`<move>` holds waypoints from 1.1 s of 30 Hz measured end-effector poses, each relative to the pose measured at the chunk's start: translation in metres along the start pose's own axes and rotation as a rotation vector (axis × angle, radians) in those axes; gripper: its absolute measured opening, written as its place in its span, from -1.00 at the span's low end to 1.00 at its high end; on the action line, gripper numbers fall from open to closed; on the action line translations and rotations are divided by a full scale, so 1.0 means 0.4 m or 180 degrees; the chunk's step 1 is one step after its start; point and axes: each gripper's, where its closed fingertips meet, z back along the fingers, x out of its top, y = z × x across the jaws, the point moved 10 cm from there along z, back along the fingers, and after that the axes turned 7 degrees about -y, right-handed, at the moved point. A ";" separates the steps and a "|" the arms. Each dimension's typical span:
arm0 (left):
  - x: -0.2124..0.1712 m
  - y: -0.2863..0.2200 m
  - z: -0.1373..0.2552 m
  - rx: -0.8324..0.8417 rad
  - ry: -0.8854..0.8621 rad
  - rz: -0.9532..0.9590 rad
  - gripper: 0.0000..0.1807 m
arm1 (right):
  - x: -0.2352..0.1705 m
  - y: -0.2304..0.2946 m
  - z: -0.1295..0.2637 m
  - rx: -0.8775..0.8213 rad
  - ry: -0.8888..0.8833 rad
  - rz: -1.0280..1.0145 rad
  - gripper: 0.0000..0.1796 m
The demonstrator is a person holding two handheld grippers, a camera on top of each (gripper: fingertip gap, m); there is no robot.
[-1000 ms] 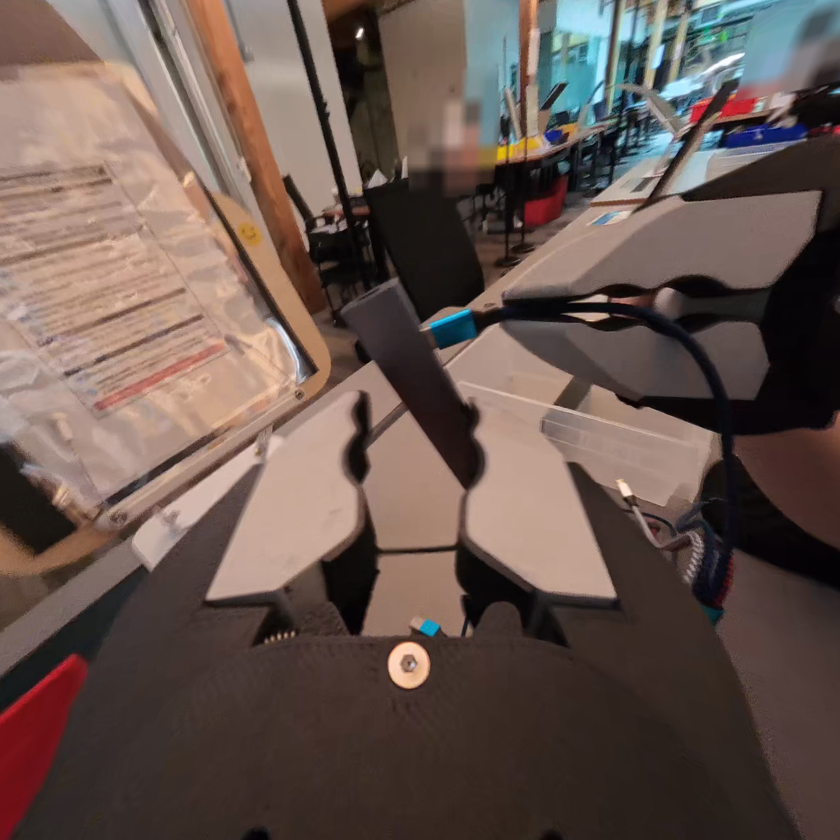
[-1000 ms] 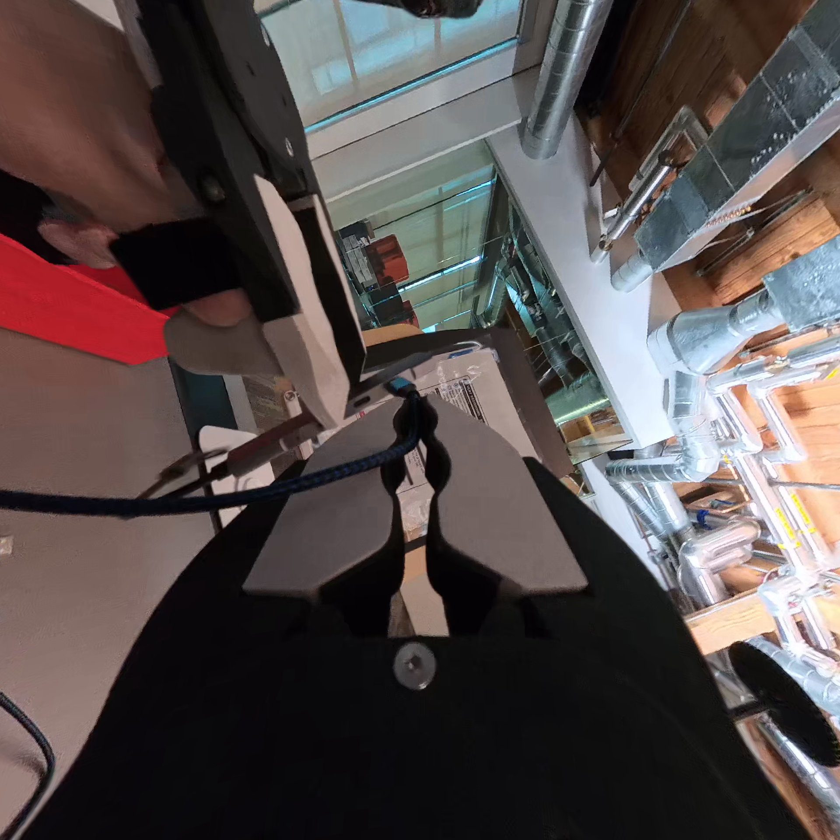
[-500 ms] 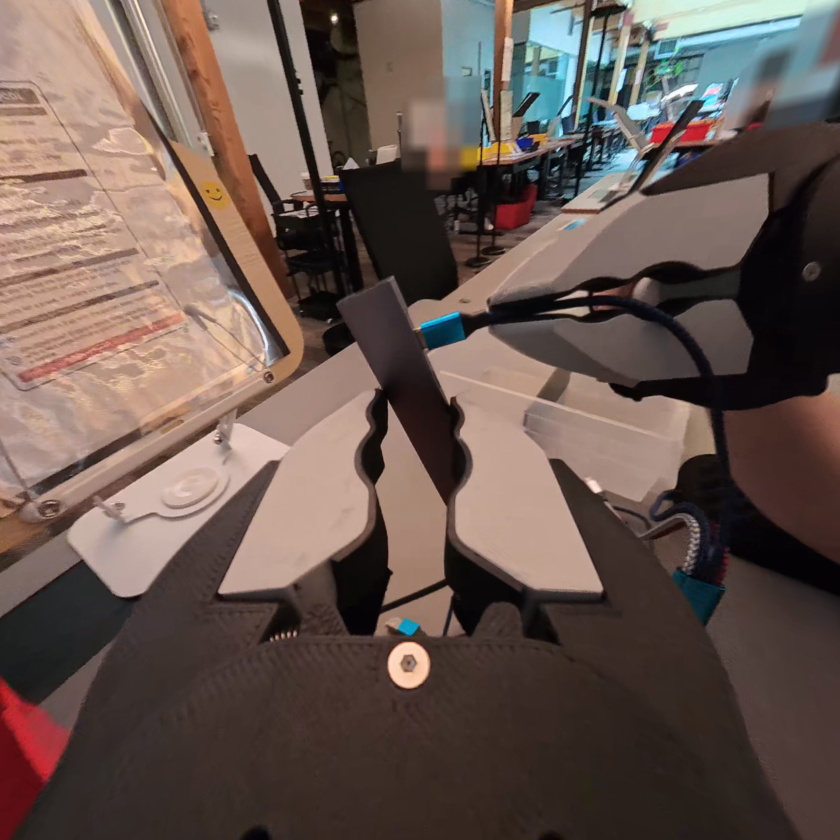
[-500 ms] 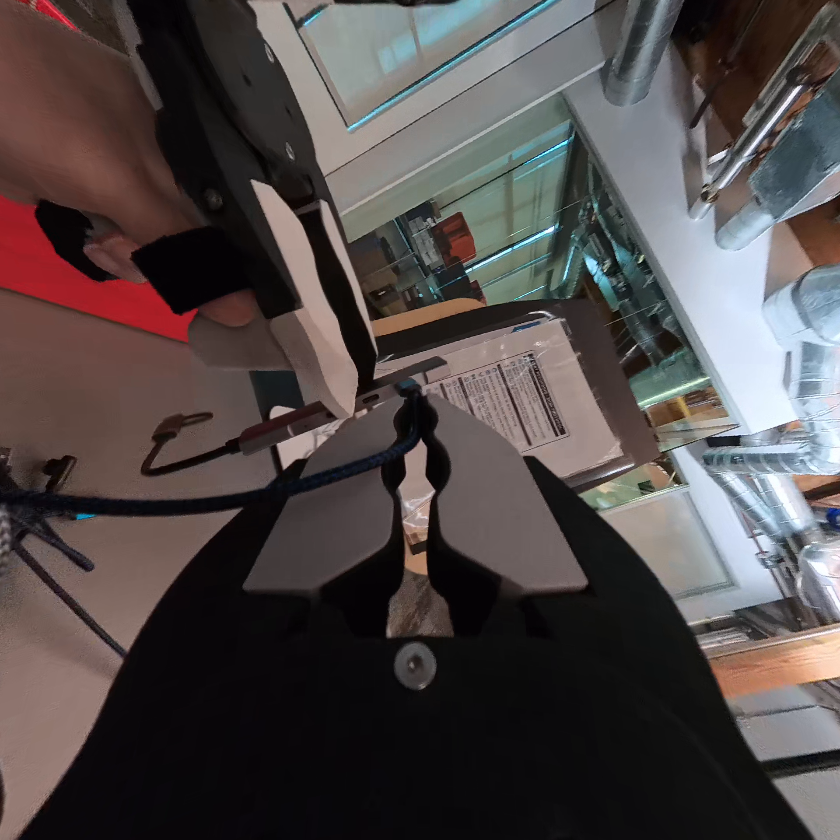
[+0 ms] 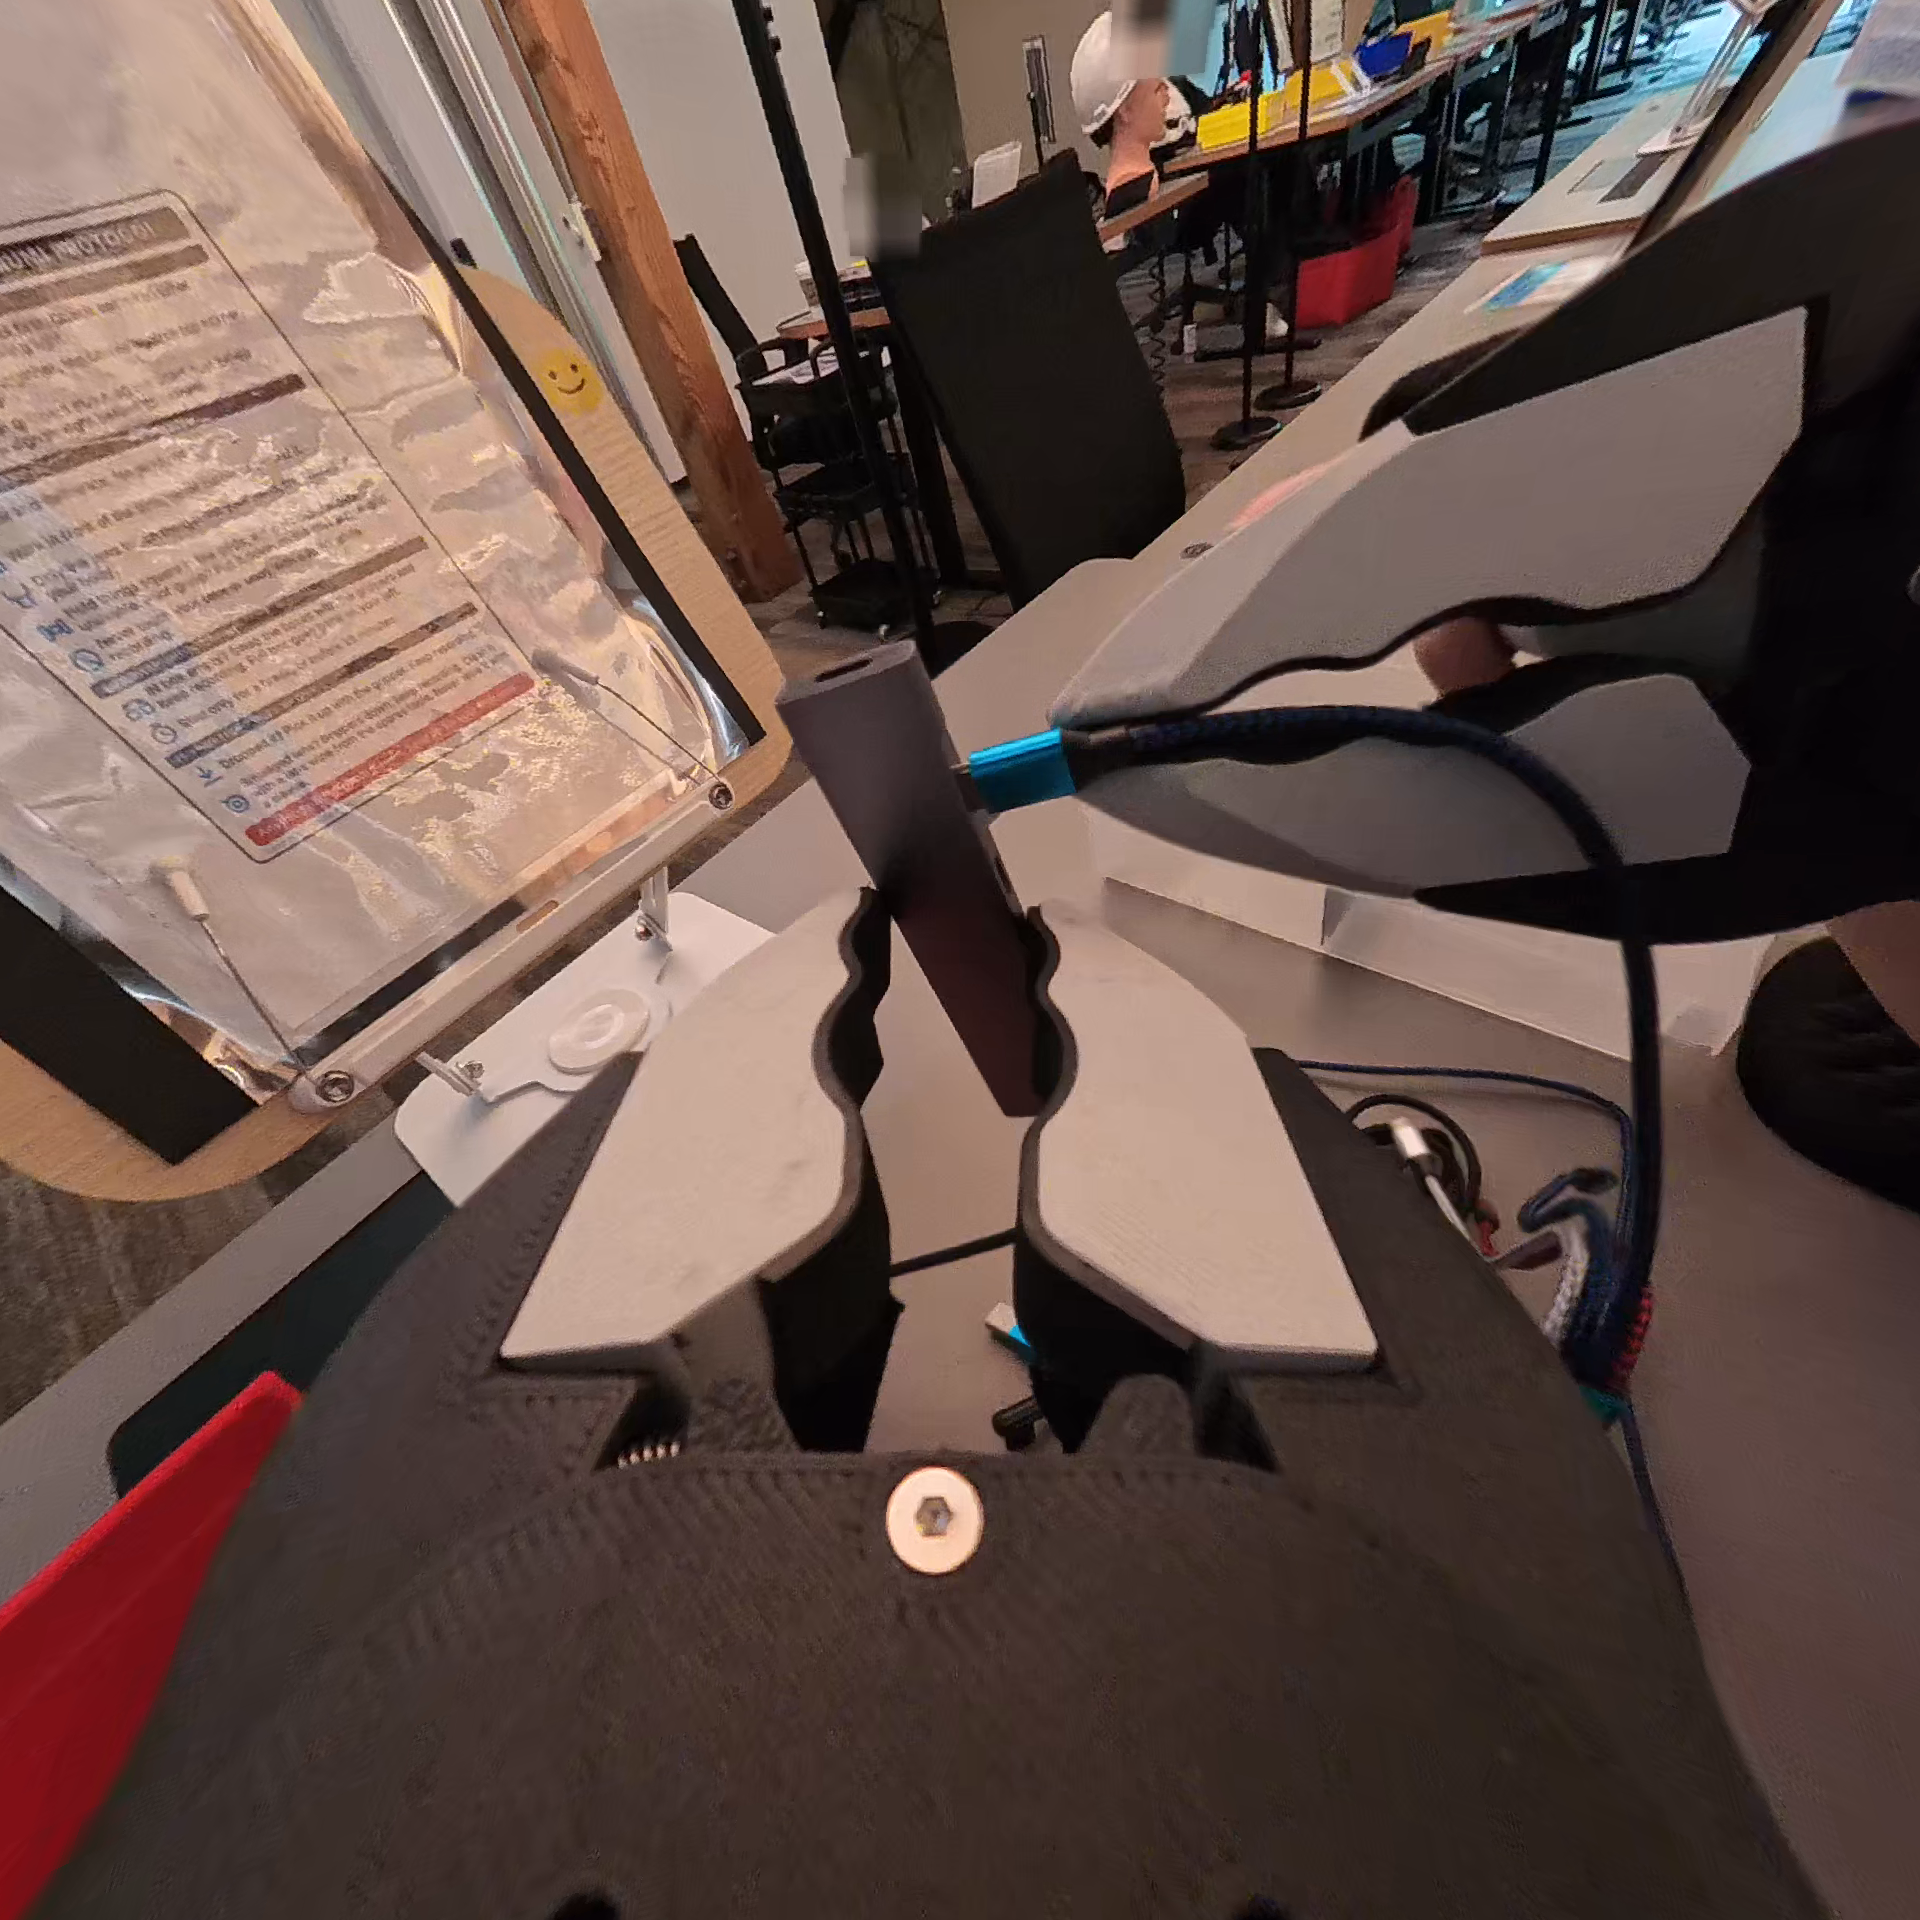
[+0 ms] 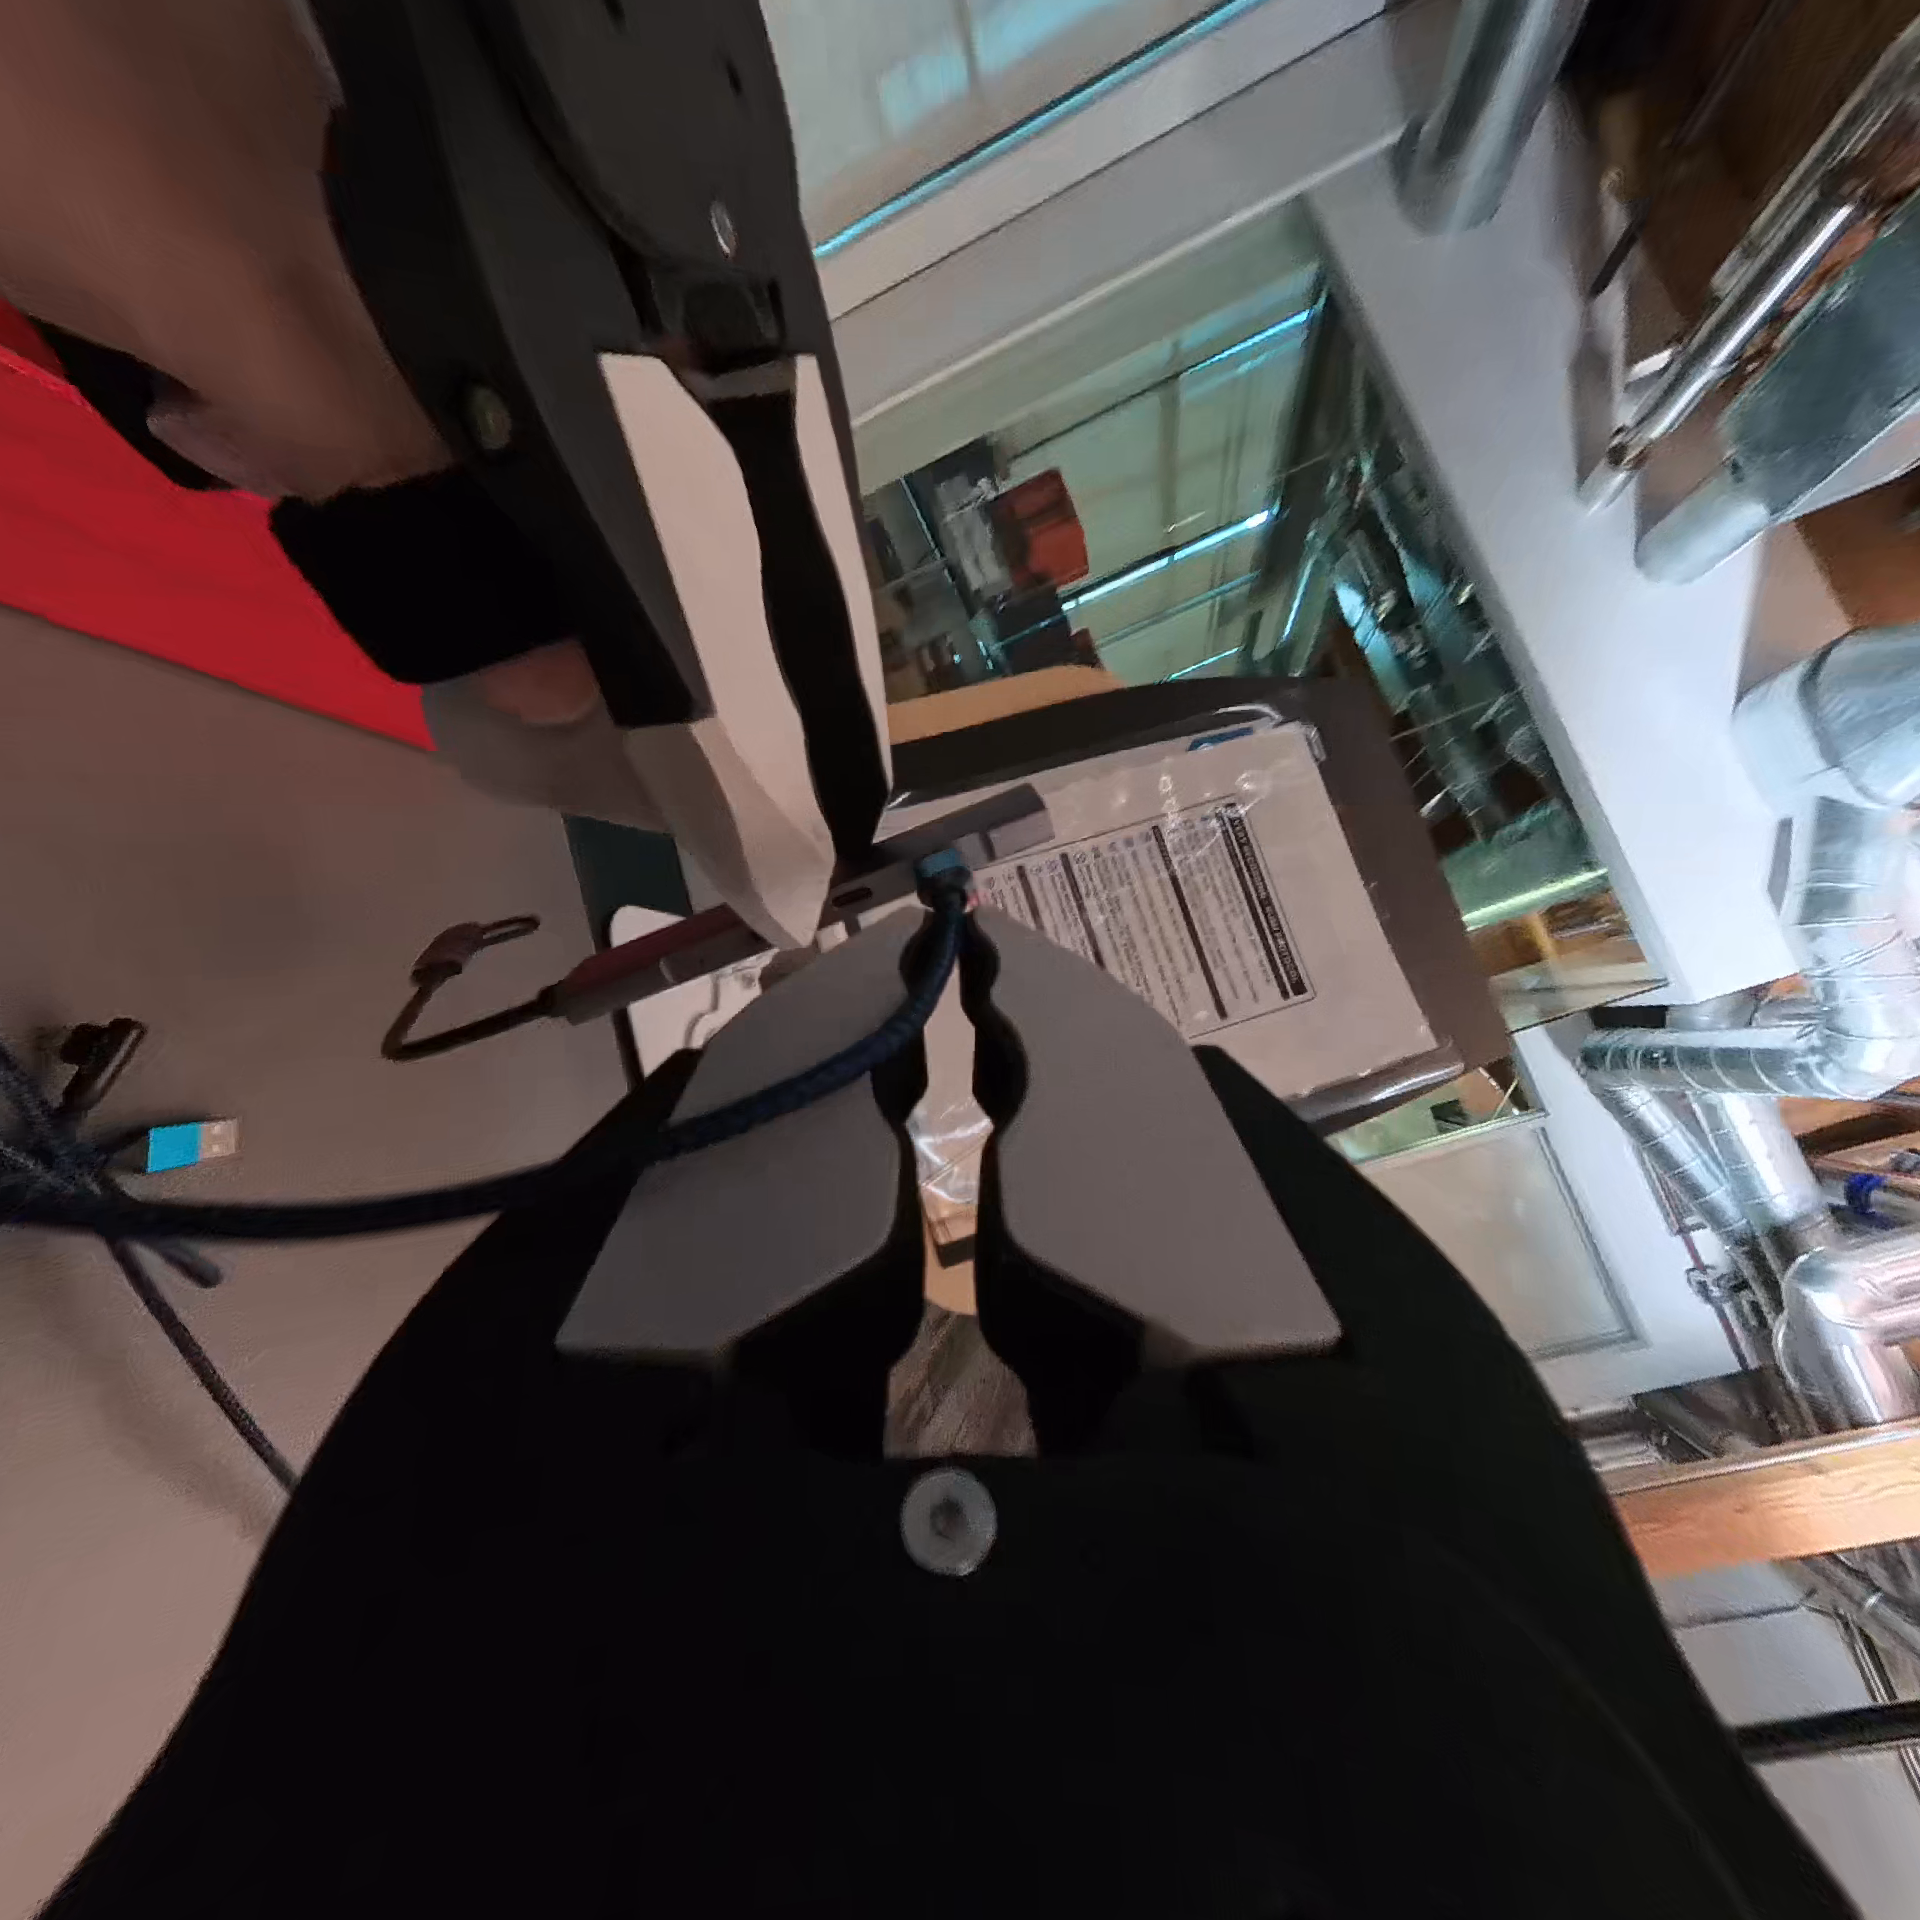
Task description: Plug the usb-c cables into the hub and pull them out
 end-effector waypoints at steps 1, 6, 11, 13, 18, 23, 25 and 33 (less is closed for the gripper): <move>0.001 0.000 0.001 0.0014 0.0054 -0.0006 -0.73 | 0.001 0.003 -0.002 0.0007 -0.0008 -0.0005 -0.95; 0.001 0.004 0.003 -0.0017 0.0160 0.0043 -0.73 | 0.003 0.012 -0.007 -0.0125 -0.0011 0.0141 -0.83; -0.003 0.004 0.000 -0.0078 0.0295 0.0072 -0.73 | 0.002 0.027 -0.006 -0.0051 -0.0031 0.0470 -0.82; -0.008 0.001 -0.005 -0.0140 0.0383 0.0088 -0.73 | 0.003 0.035 -0.006 0.0042 -0.0061 0.0540 -0.82; -0.017 -0.003 -0.015 -0.0129 0.0497 0.0053 -0.73 | 0.000 0.049 -0.012 0.0184 0.0003 0.0674 -0.88; -0.013 -0.007 -0.014 -0.0071 0.0475 -0.0018 -0.73 | -0.005 0.036 -0.010 0.0211 0.0068 0.0423 -0.88; -0.009 -0.014 -0.012 -0.0029 0.0505 -0.0111 -0.73 | -0.007 0.029 -0.009 0.0244 0.0035 0.0223 -0.88; -0.010 -0.028 -0.016 -0.0067 0.0541 -0.0318 -0.73 | -0.036 0.008 0.001 0.0473 -0.0163 -0.0387 -0.88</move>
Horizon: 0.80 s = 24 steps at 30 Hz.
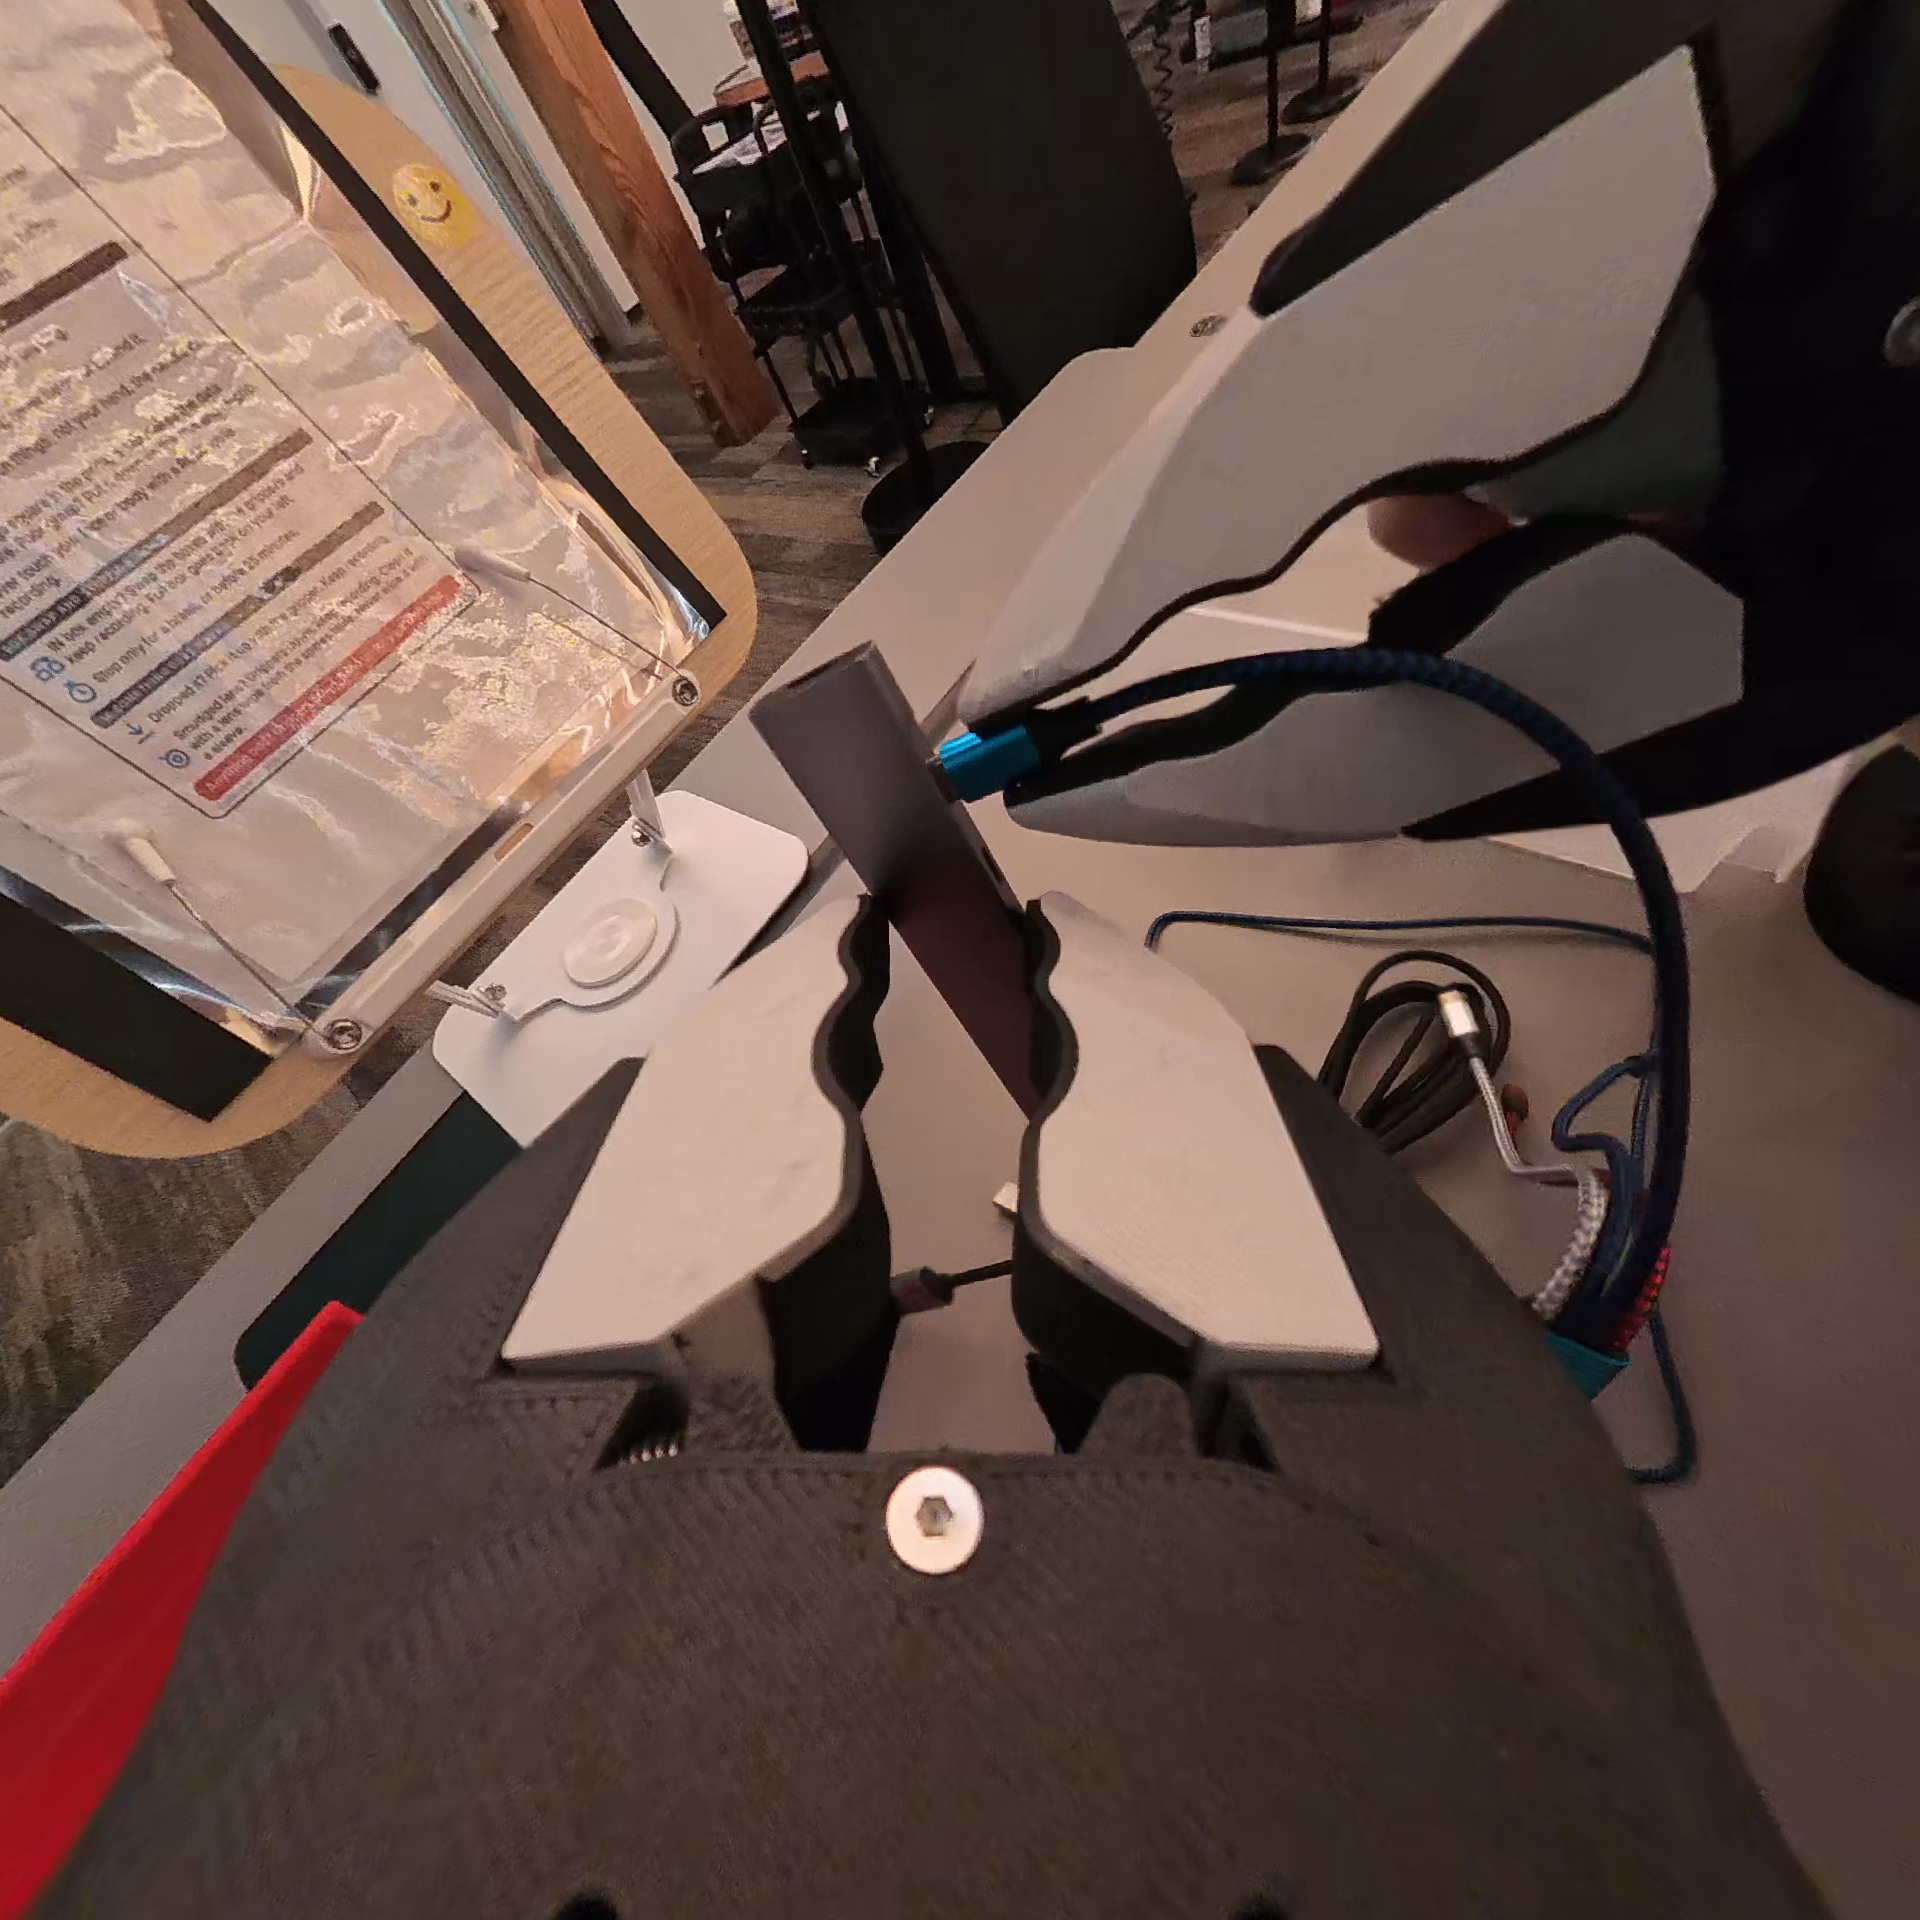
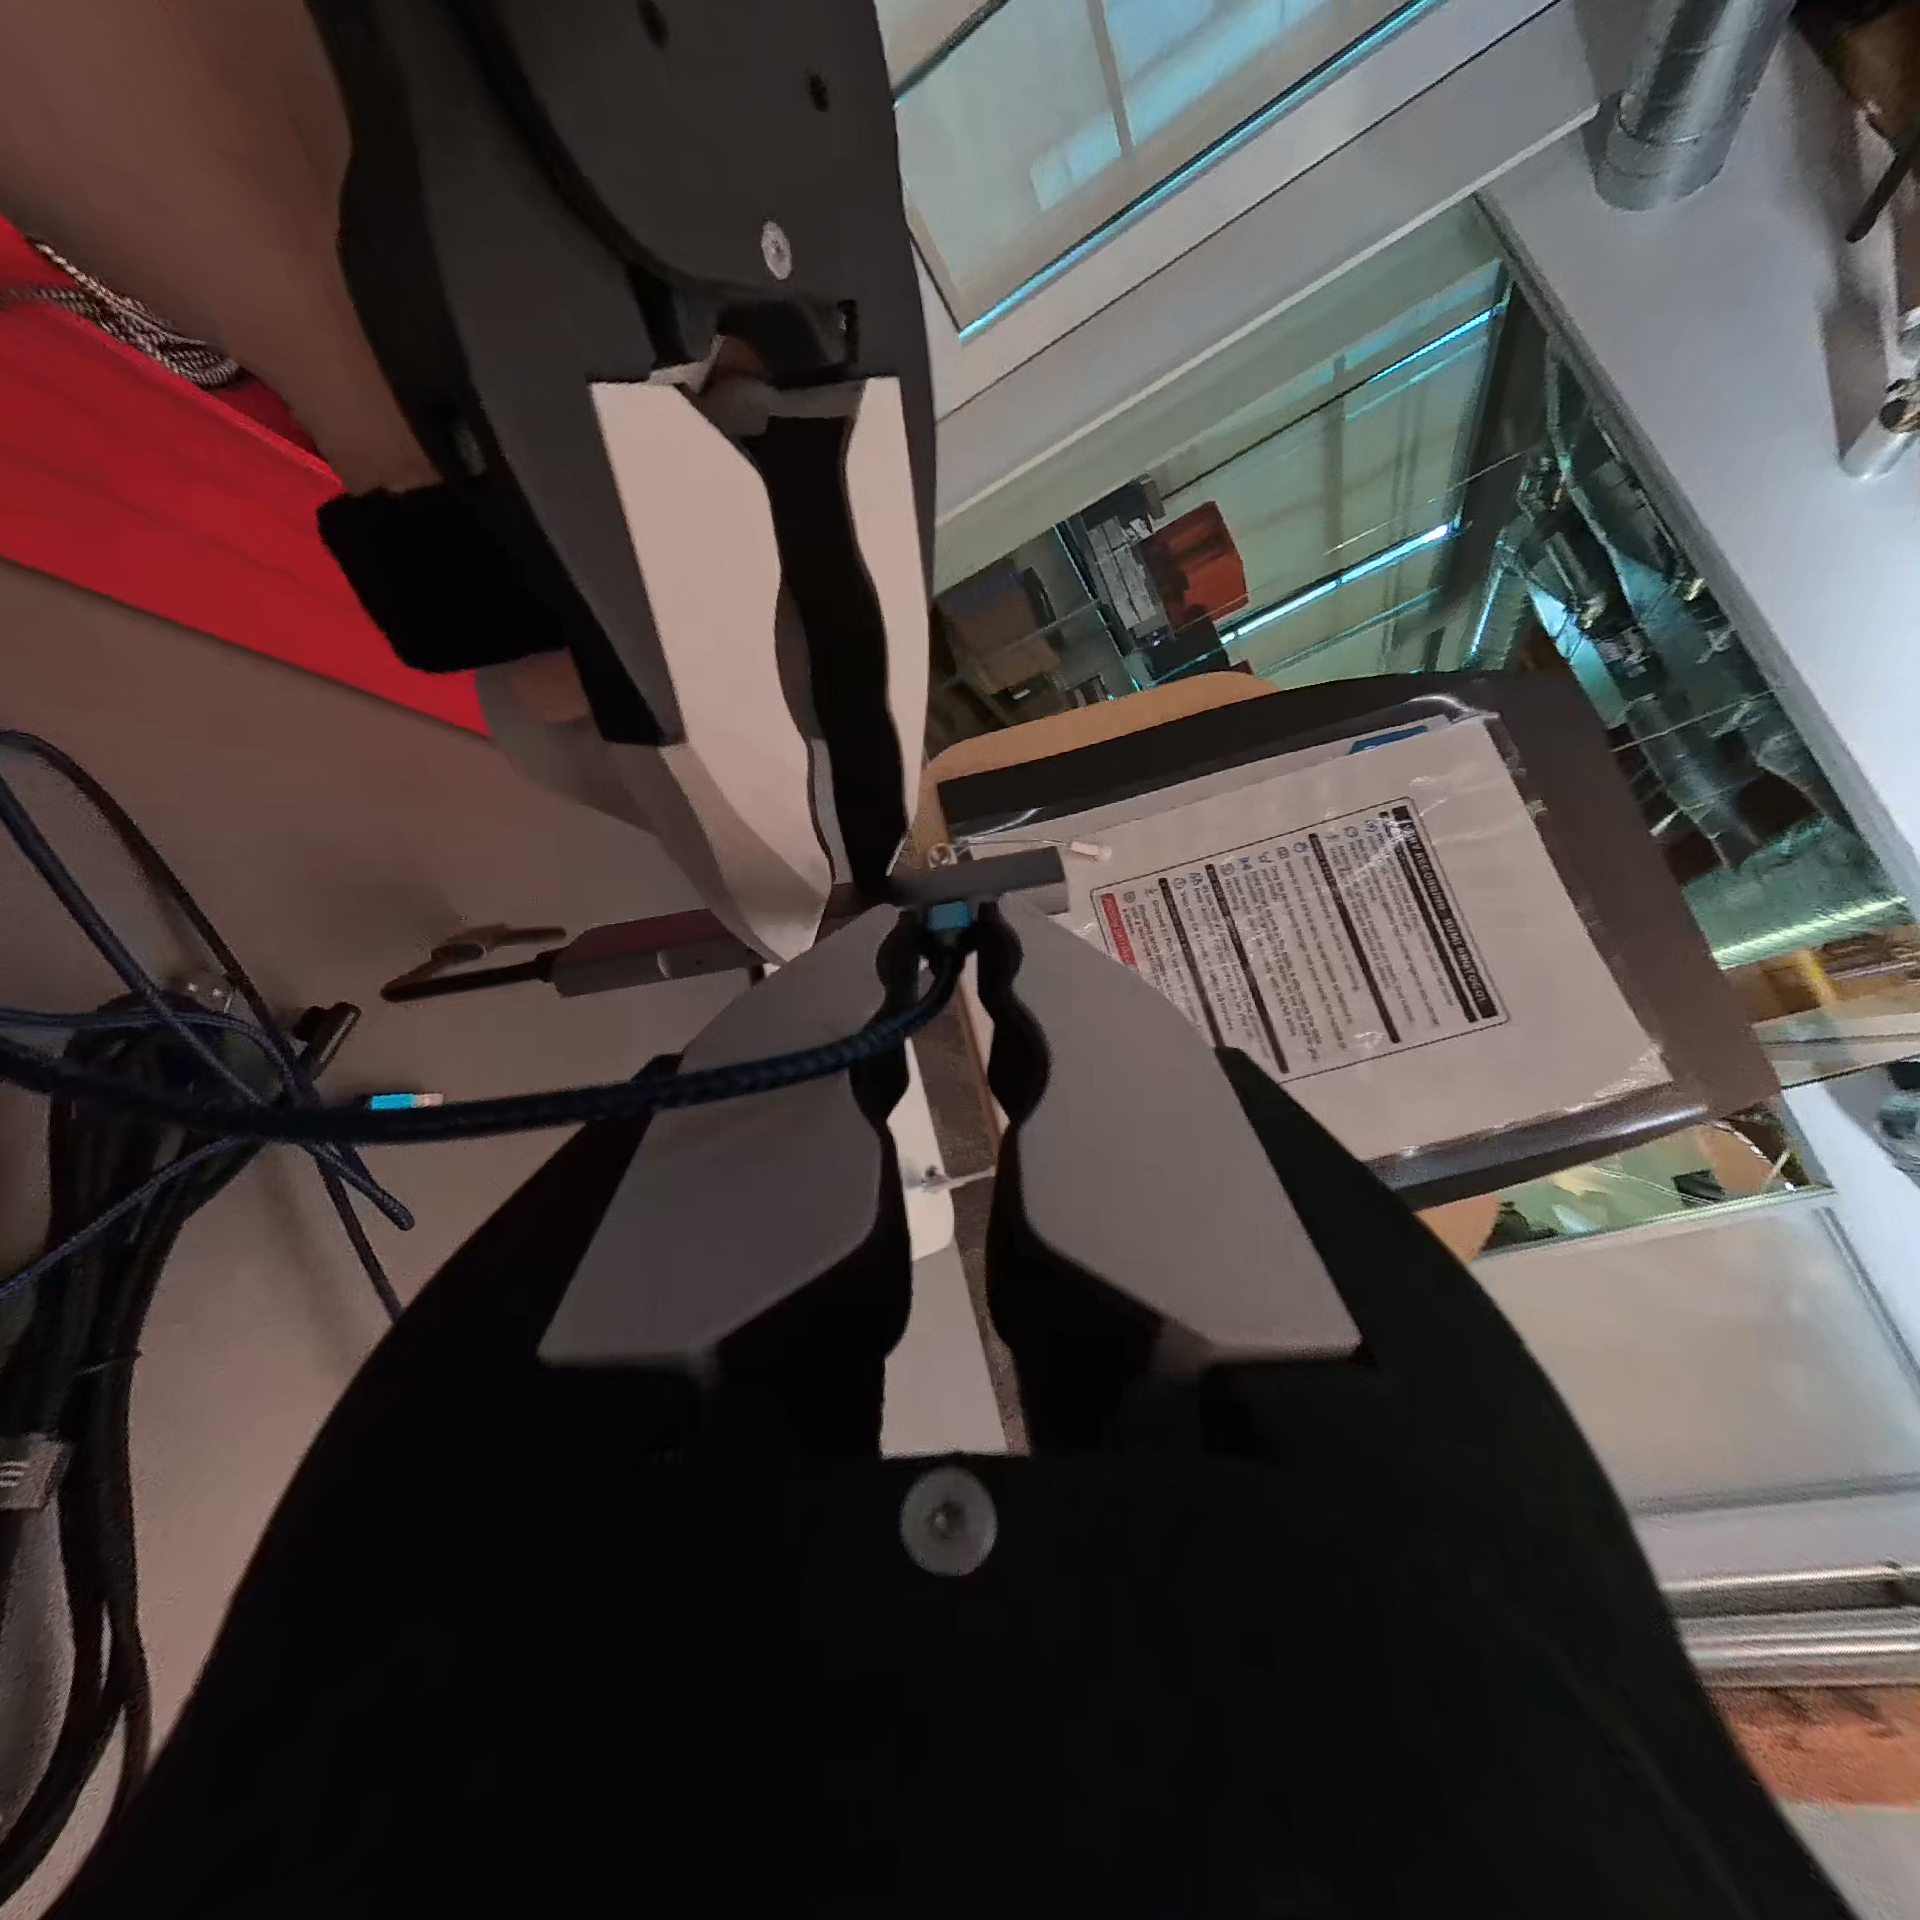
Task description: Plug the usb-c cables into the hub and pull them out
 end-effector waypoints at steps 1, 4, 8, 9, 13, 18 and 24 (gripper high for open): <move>0.000 -0.001 0.000 0.0005 0.0007 -0.0009 -0.73 | -0.002 0.000 0.000 0.0003 -0.0032 -0.0029 -0.88; -0.001 0.001 0.001 0.0027 0.0029 0.0004 -0.73 | -0.007 0.004 -0.007 -0.0047 -0.0116 -0.0096 -0.88; -0.003 -0.001 0.000 0.0049 0.0072 -0.0078 -0.72 | -0.013 0.009 -0.011 -0.0044 -0.0143 -0.0116 -0.88; -0.002 -0.002 0.000 0.0062 0.0064 -0.0119 -0.73 | -0.016 0.007 -0.009 -0.0040 -0.0132 -0.0112 -0.88; 0.004 -0.009 0.003 0.0115 0.0068 -0.0233 -0.73 | -0.026 -0.002 -0.002 0.0000 -0.0122 -0.0212 -0.85; -0.027 0.015 -0.018 0.0187 0.0401 -0.0259 -0.74 | -0.067 0.025 -0.031 0.0305 0.0068 -0.0262 -0.80; -0.118 0.033 -0.092 0.0300 0.1040 -0.0422 -0.75 | -0.155 0.072 -0.042 0.1273 0.1236 -0.0307 -0.73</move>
